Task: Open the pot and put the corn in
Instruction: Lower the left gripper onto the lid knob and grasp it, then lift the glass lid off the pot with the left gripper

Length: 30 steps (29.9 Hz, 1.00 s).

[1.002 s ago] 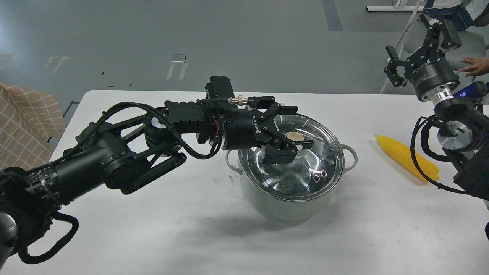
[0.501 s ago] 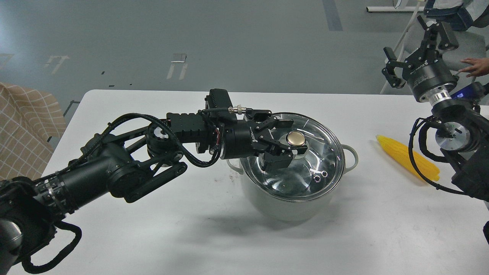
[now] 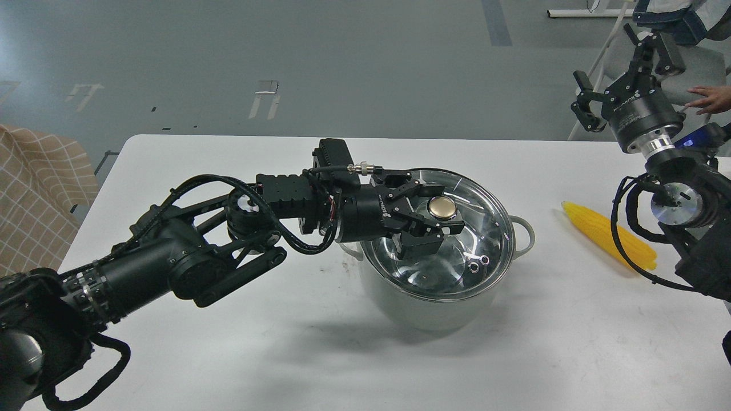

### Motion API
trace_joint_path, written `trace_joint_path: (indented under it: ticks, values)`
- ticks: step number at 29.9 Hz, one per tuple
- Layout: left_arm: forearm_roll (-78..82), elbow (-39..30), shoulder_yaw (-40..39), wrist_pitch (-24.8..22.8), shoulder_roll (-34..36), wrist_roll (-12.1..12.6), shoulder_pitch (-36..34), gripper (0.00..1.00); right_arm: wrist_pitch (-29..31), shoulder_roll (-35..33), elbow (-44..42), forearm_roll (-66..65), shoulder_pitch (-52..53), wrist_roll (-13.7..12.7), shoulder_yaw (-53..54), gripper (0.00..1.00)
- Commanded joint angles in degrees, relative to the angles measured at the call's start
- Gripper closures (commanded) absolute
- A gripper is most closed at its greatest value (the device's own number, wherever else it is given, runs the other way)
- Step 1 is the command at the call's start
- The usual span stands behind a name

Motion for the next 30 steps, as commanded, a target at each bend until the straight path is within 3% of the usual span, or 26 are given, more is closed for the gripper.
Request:
trace_joint_path:
  ticks: [1, 7, 9, 14, 19, 21, 30]
  values:
    - [0.0, 0.8, 0.0, 0.3, -0.2, 0.0, 0.1, 0.21, 0.1, -0.1, 0.1, 0.0, 0.2, 0.0, 0.1, 0.00]
    - [0.0, 1.3, 0.0, 0.3, -0.4, 0.0, 0.1, 0.22, 0.1, 0.0, 0.2, 0.0, 0.2, 0.0, 0.0, 0.00]
    - [0.0, 1.7, 0.1, 0.5, -0.5, 0.0, 0.1, 0.26, 0.1, 0.0, 0.2, 0.0, 0.1, 0.0, 0.0, 0.00]
    - [0.0, 2.2, 0.0, 0.6, -1.0, 0.0, 0.1, 0.55, 0.1, -0.1, 0.2, 0.0, 0.1, 0.0, 0.0, 0.00]
    - [0.0, 2.1, 0.0, 0.6, -1.1, 0.0, 0.2, 0.63, 0.1, -0.3, 0.3, 0.0, 0.0, 0.0, 0.0, 0.00]
    - [0.0, 2.1, 0.0, 0.6, -1.1, 0.0, 0.1, 0.75, 0.1, -0.3, 0.3, 0.0, -0.1, 0.0, 0.0, 0.00]
    - [0.0, -0.6, -0.8, 0.6, 0.2, 0.0, -4.5, 0.76, 0.1, -0.1, 0.3, 0.0, 0.2, 0.0, 0.1, 0.00]
